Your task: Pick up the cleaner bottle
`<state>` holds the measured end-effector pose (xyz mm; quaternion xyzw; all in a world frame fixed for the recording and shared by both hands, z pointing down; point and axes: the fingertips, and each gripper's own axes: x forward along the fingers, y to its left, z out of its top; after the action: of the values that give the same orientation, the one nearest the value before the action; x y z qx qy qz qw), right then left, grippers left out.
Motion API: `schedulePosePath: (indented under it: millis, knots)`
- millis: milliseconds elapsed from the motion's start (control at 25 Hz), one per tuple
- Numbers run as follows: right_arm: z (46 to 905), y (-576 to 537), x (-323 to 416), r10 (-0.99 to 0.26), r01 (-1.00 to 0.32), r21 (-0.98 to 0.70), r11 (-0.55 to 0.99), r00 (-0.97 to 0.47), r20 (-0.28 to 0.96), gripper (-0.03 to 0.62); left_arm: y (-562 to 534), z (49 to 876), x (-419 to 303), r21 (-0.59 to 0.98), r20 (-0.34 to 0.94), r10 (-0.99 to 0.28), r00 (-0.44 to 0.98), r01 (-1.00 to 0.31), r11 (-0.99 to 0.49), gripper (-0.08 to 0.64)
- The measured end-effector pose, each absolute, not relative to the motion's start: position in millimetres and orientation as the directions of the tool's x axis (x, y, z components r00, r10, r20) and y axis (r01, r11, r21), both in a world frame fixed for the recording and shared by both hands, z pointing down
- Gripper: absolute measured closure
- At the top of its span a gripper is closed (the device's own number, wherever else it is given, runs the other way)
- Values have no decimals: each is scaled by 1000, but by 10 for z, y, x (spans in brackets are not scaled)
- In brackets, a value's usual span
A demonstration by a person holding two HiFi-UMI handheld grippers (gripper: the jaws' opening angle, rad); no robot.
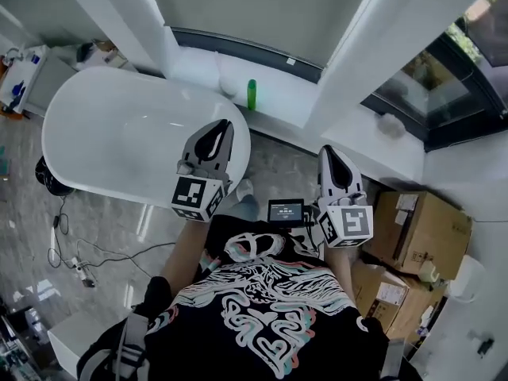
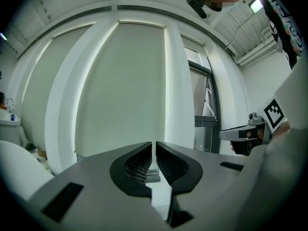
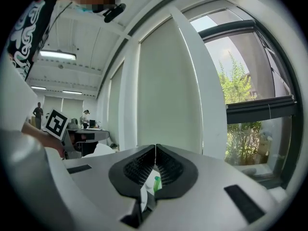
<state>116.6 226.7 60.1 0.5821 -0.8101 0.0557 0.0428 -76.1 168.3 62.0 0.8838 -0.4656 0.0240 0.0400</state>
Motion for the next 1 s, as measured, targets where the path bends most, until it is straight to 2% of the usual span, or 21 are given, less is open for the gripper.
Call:
schedulePosePath:
  millis: [320, 560, 1000]
  knots:
    - [650, 1130, 1025, -926, -932, 67, 356, -342, 159, 565, 546, 649, -861, 15, 98, -825, 557, -829, -558, 522]
    - [802, 743, 1007, -926, -915, 188, 357, -319, 203, 563, 193, 811, -897, 0, 128, -831, 542, -838, -546, 522]
    - [849, 275, 853, -893, -883, 179, 433, -394, 215, 565, -76, 903, -834, 0, 144, -854, 499, -863, -505, 522]
